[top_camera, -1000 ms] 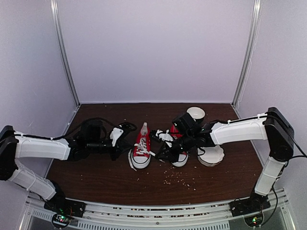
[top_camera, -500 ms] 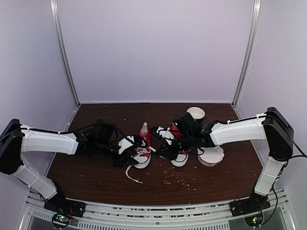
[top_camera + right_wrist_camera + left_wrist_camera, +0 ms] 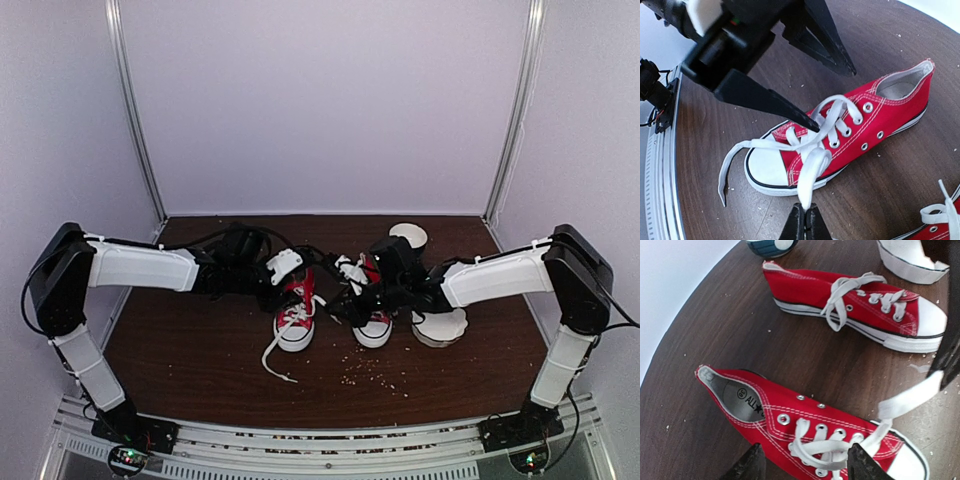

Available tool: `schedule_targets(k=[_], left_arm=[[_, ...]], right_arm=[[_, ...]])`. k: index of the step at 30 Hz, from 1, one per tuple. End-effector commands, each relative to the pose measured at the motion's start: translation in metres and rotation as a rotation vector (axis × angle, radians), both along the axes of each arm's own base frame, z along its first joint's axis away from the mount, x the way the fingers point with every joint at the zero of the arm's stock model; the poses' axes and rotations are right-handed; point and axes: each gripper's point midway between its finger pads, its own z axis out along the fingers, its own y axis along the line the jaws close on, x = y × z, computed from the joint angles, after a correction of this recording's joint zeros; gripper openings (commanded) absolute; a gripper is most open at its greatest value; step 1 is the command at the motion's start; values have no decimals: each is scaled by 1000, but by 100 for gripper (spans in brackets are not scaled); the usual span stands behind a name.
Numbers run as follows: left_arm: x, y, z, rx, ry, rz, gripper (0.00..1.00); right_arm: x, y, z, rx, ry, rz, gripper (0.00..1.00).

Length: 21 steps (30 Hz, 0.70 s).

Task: Tie the shoes
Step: Cross the shoelaces over the shoe.

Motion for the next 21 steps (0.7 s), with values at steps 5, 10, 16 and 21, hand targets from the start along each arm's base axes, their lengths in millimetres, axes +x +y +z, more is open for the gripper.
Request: schedule_targets(k=[5, 10, 16, 21], left_arm=[[11, -5, -13, 23, 77, -36, 50], [13, 6, -20, 68, 78, -6, 23], [17, 11, -6, 47, 28, 22, 0], [20, 15, 3, 22, -3, 43, 0]], right_arm=[[25, 17, 20, 129, -34, -68, 0], [29, 29, 25, 200, -30, -53, 0], [20, 36, 41, 323, -173, 37, 0], [2, 30, 49, 369, -453, 168, 0]])
